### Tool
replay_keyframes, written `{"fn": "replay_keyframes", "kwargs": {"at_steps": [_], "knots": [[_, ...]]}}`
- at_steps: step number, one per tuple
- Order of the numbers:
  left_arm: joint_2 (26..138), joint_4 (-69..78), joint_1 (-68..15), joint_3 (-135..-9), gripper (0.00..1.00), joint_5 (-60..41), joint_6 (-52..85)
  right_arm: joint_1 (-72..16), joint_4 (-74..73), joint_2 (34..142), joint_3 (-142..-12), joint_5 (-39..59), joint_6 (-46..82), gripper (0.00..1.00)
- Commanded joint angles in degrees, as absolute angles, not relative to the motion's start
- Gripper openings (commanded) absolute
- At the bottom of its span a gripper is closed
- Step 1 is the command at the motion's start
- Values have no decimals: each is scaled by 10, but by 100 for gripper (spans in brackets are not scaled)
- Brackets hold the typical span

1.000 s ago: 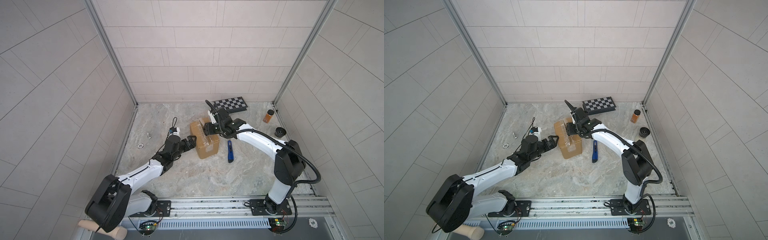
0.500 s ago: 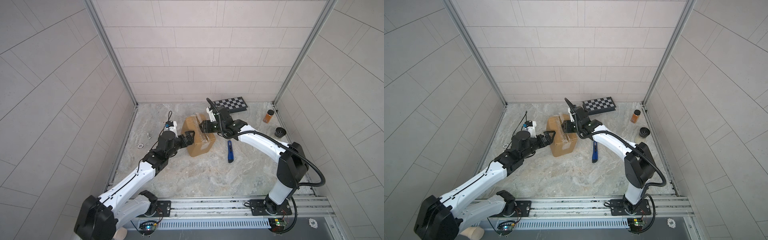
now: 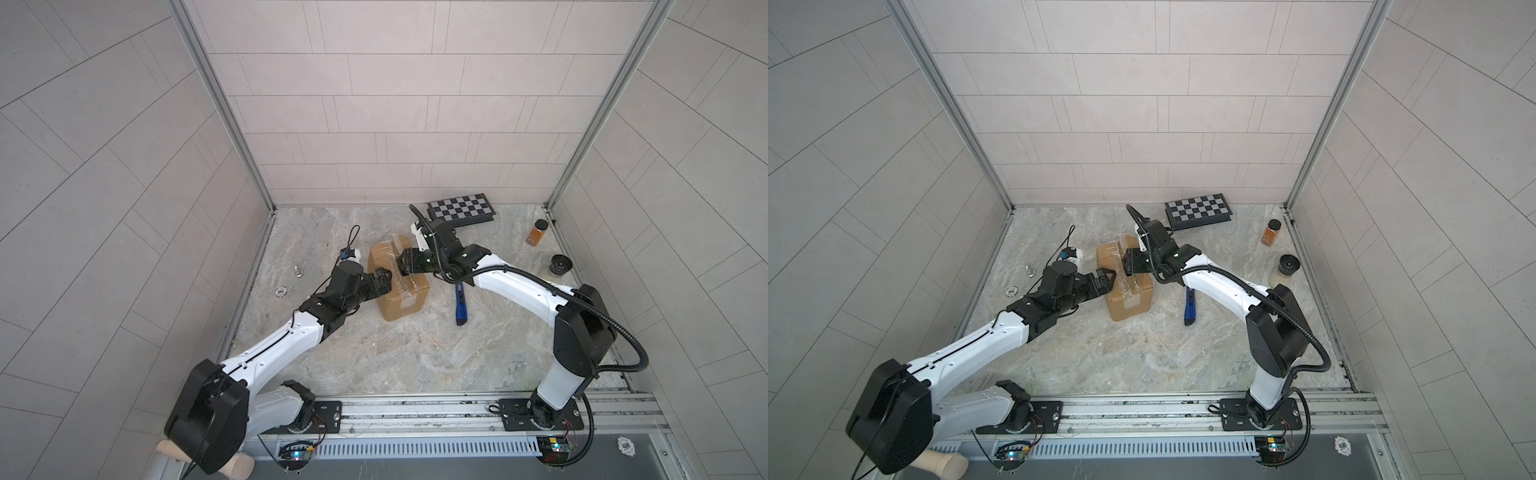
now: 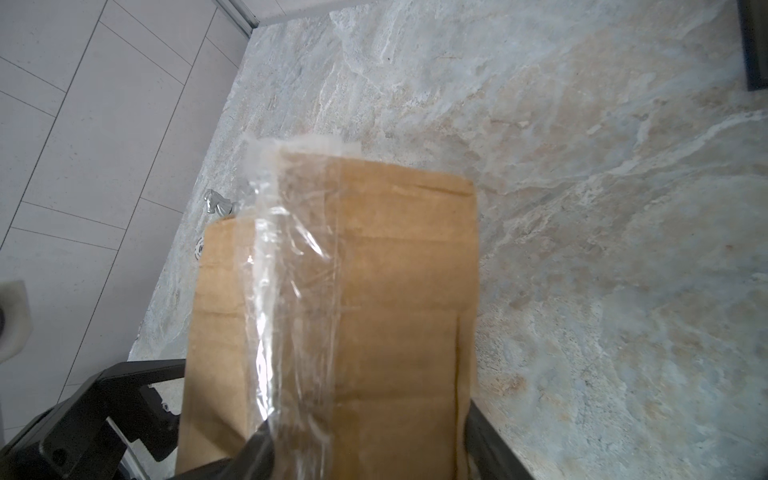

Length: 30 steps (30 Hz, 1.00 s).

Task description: Unpack the express box

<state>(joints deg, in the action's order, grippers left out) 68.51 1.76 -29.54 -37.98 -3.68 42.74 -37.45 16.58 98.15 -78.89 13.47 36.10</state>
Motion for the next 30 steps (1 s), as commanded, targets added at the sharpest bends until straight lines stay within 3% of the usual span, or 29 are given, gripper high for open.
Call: {"fn": "replay_keyframes", "kwargs": {"at_steps": [1, 7, 15, 19, 21, 30], "knots": [[712, -58, -292, -351, 99, 19, 426, -376, 111, 945, -801, 163, 389, 5], [731, -48, -292, -329, 98, 23, 430, -373, 122, 925, -799, 145, 384, 9], [728, -44, -292, -321, 98, 23, 429, -374, 214, 903, -814, 44, 307, 21], [727, -40, -292, -322, 98, 21, 430, -388, 255, 898, -844, 24, 263, 44], [727, -37, -292, -321, 98, 19, 432, -409, 295, 911, -875, -6, 236, 51], [723, -31, -292, -321, 98, 14, 435, -486, 357, 985, -925, -118, 174, 58]]}}
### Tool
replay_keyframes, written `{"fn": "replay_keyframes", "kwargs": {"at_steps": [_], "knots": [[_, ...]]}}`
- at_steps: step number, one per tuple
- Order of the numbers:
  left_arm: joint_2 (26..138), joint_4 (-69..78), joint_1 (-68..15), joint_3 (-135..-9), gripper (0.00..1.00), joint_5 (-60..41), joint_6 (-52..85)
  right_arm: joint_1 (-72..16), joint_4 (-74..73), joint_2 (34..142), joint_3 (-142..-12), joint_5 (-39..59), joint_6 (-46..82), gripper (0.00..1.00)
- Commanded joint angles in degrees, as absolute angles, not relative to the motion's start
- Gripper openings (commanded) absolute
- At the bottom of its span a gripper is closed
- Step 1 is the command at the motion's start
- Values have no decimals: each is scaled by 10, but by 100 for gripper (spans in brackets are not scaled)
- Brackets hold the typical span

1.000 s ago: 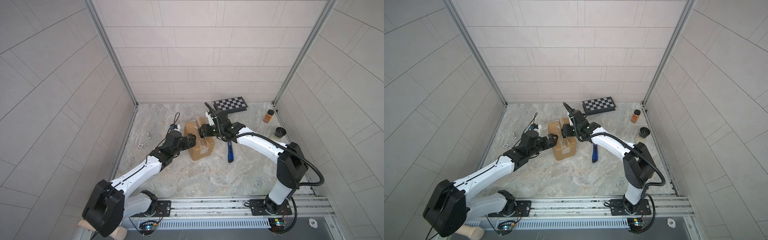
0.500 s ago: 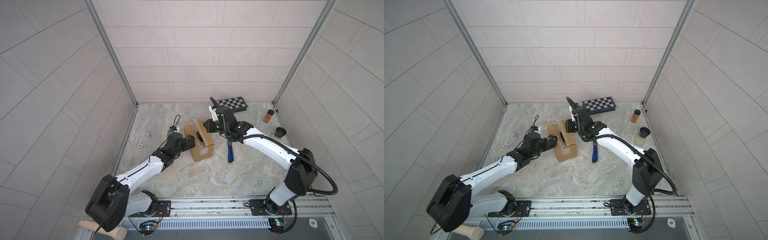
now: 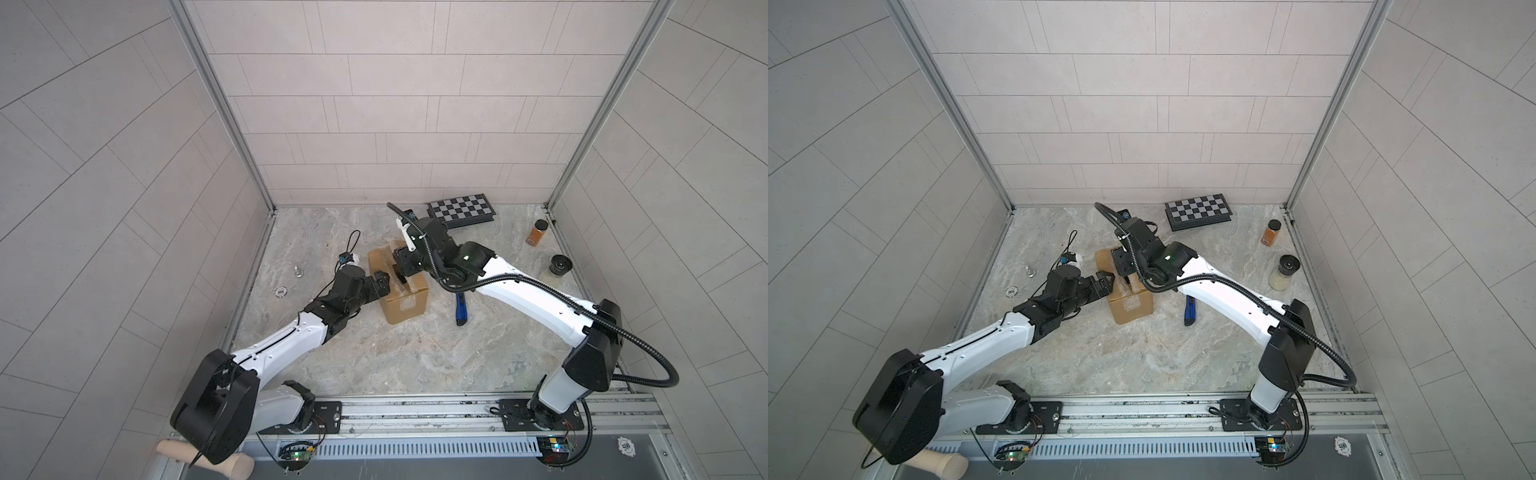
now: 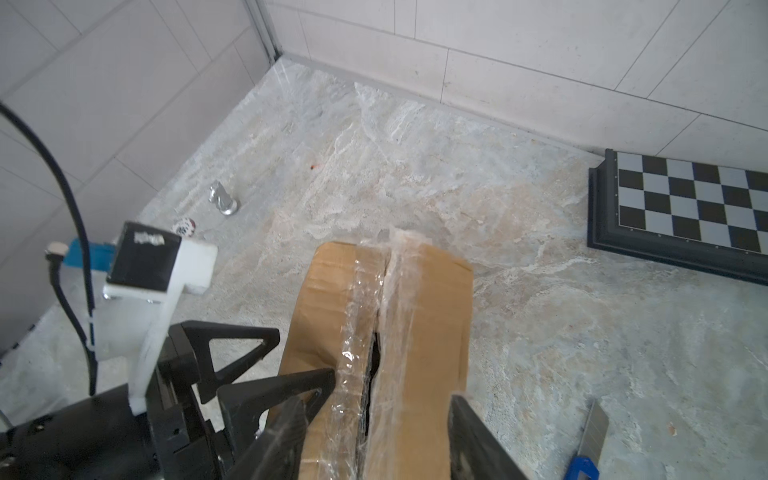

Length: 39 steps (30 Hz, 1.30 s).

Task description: Unpack the express box

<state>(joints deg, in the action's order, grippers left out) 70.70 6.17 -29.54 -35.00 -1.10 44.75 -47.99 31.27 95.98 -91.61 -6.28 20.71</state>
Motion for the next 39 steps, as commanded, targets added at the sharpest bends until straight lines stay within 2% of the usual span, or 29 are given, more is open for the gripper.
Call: {"fn": "replay_keyframes", "kwargs": {"at_steps": [1, 6, 10, 12, 15, 19, 23, 29, 34, 39], "knots": [[721, -31, -292, -322, 98, 14, 435, -489, 360, 992, -927, -123, 171, 58], [710, -34, -292, -322, 98, 18, 436, -497, 367, 1014, -927, -152, 162, 59], [710, -34, -291, -320, 99, 22, 435, -498, 380, 1015, -926, -219, 149, 56], [713, -33, -292, -318, 98, 22, 435, -498, 381, 1011, -922, -246, 142, 53], [715, -33, -292, -316, 98, 22, 434, -496, 382, 1000, -917, -277, 139, 37], [715, -34, -292, -315, 98, 25, 434, -481, 381, 975, -901, -274, 146, 28], [713, -34, -292, -315, 98, 23, 435, -442, 361, 940, -867, -201, 174, 24], [706, -31, -292, -321, 98, 16, 433, -369, 277, 898, -770, -46, 235, 23], [691, -20, -292, -328, 99, -1, 431, -314, 154, 878, -673, 96, 296, 28], [643, -34, -292, -358, 100, -23, 424, -302, 98, 879, -631, 140, 330, 34]]}}
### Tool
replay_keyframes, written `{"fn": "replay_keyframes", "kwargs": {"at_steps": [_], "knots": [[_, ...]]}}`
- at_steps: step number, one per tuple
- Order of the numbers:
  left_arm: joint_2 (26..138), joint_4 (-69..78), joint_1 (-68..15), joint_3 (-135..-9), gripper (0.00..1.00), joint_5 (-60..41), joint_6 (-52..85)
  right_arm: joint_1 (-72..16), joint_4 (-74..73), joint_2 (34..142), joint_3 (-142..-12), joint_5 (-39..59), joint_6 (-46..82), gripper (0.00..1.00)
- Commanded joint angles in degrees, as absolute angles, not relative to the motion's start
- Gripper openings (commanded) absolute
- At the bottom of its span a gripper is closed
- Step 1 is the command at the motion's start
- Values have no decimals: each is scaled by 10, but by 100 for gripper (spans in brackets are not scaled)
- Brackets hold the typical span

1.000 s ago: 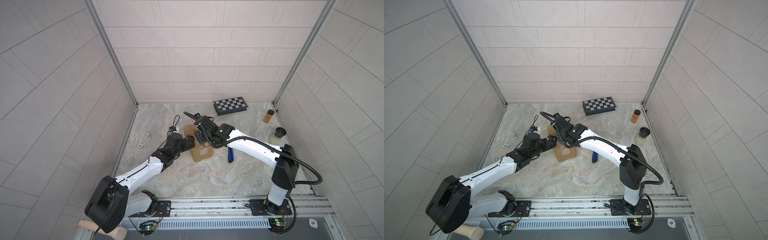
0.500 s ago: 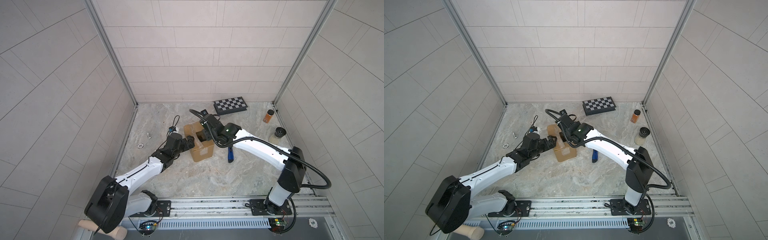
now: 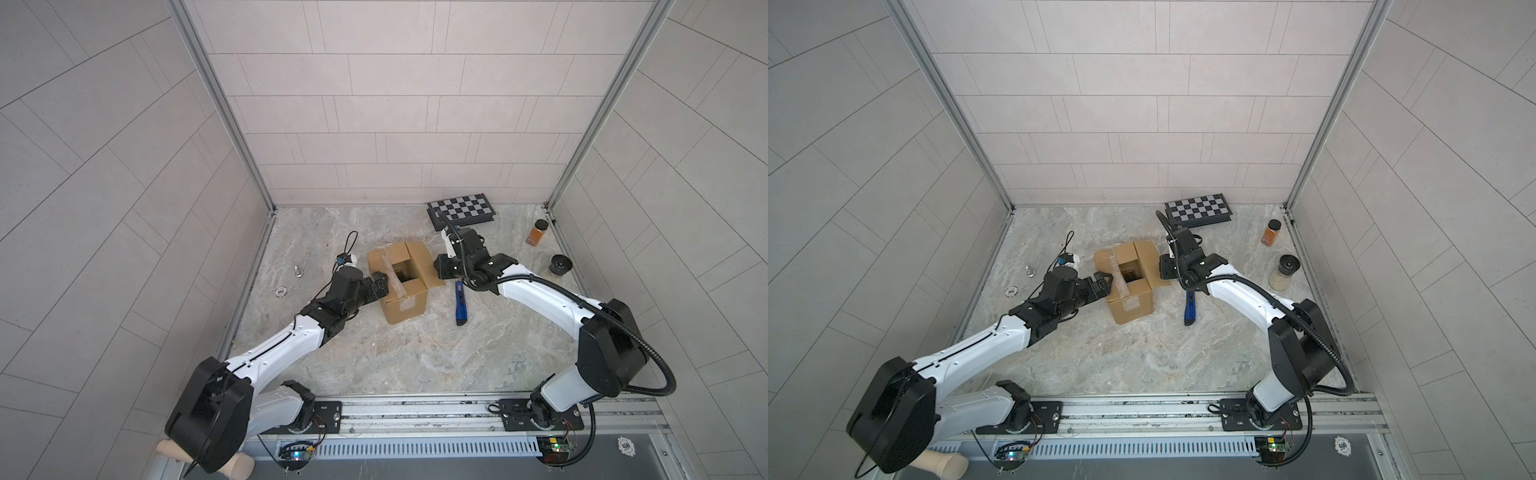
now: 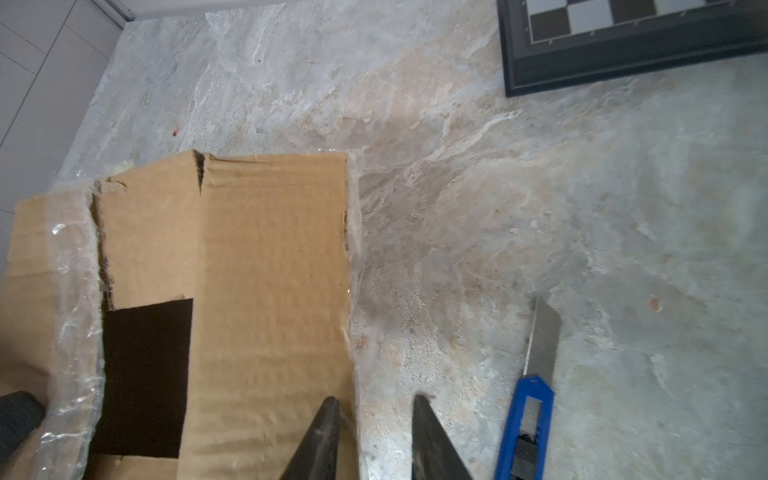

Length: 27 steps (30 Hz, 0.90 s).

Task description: Unpack the express box

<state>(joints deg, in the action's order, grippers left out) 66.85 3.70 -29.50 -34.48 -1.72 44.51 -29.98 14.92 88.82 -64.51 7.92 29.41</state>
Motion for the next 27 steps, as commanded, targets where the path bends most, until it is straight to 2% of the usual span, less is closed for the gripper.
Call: {"fn": "replay_keyframes", "kwargs": {"at_steps": [1, 6, 14, 20, 27], "knots": [[632, -42, -292, -367, 100, -23, 421, -303, 93, 879, -626, 145, 336, 35], [607, -130, -292, -451, 100, -23, 392, -311, 73, 878, -606, 152, 361, 37], [670, -276, -292, -568, 100, 11, 344, -338, 24, 862, -562, 137, 396, 40], [727, -392, -328, -642, 100, 124, 306, -364, 12, 858, -547, 122, 401, 40], [787, -429, -373, -697, 100, 199, 295, -376, -6, 858, -533, 123, 410, 41]]}}
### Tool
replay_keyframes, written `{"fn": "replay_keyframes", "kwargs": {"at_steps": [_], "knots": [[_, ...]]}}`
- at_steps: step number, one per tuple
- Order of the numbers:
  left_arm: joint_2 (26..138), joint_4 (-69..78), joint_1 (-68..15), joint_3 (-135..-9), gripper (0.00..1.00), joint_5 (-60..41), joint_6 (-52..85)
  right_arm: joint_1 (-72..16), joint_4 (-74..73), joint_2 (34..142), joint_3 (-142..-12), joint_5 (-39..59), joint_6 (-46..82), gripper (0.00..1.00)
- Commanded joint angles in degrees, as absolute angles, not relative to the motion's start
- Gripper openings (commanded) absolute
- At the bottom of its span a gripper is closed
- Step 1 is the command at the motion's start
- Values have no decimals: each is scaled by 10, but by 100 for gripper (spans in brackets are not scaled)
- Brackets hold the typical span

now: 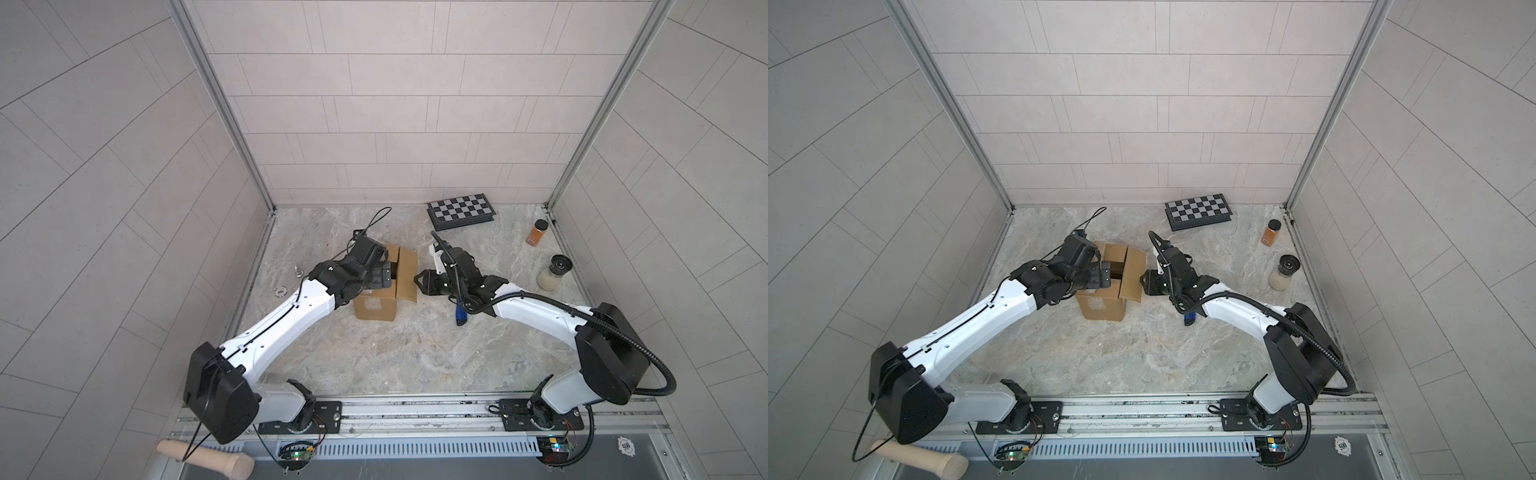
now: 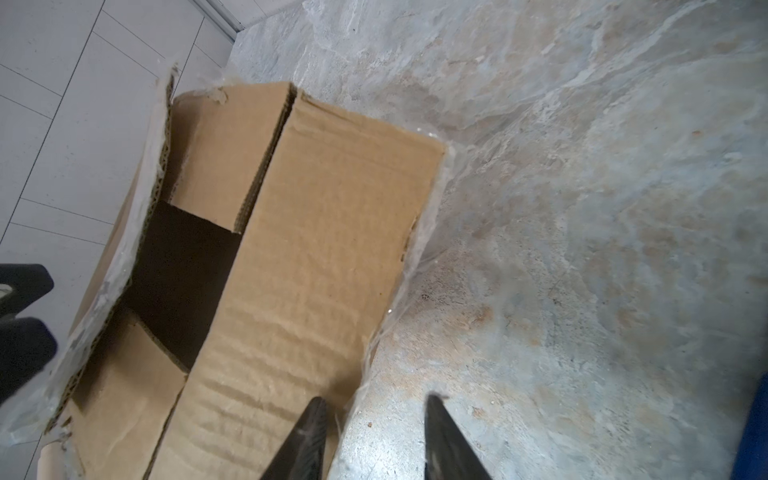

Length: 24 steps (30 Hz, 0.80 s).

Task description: Unpack the express box

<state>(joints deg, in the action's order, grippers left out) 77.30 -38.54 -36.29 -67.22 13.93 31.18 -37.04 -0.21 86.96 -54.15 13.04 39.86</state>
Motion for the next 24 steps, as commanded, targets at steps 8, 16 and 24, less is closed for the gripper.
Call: {"fn": "replay_keyframes", "kwargs": {"at_steps": [8, 16, 24], "knots": [[822, -454, -375, -710, 97, 266, 285, -380, -10, 850, -524, 118, 410, 41], [847, -442, -375, -708, 88, 272, 279, -382, -12, 846, -521, 118, 409, 41], [846, -435, -375, -722, 39, 246, 264, -381, -8, 839, -516, 111, 407, 41]]}}
